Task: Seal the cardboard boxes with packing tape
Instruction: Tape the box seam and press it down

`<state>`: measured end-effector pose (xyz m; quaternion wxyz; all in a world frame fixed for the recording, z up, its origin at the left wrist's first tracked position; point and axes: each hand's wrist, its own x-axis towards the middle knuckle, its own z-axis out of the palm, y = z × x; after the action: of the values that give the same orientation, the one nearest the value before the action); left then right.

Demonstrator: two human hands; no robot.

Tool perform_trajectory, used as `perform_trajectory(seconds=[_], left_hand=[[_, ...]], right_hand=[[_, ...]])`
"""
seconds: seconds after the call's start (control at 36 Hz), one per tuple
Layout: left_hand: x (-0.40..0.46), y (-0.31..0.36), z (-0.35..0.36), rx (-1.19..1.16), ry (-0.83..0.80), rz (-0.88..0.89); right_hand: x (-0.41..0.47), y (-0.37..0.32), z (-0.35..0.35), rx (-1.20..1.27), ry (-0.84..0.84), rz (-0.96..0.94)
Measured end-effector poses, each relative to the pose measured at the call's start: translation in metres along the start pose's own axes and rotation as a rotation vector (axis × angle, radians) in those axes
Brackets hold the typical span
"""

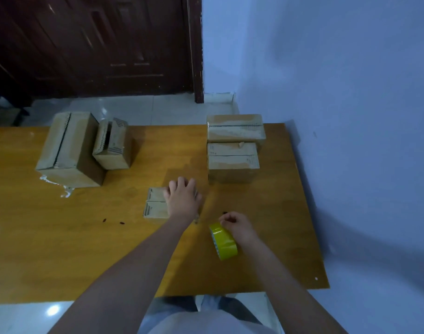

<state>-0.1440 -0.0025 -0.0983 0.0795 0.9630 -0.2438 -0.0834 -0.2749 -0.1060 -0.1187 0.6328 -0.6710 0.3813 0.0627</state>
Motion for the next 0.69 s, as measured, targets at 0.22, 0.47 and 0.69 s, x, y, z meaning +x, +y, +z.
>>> perform_trajectory(seconds=[0.22,0.47,0.69], left_hand=[[0.0046,-0.0038,0.0037,-0.062,-0.006,0.058],[0.0027,-0.0062,0.0015,-0.058,-0.013,0.09],[0.0005,-0.008,0.0002,0.06,-0.059,0.163]], right_hand=[[0.001,0.0048,0.0027,0.034,0.008,0.015],[-0.0017,0.006,0.0003,0.032,-0.013,0.003],[-0.0024,0.0065,-0.0007,0.04,-0.026,0.004]])
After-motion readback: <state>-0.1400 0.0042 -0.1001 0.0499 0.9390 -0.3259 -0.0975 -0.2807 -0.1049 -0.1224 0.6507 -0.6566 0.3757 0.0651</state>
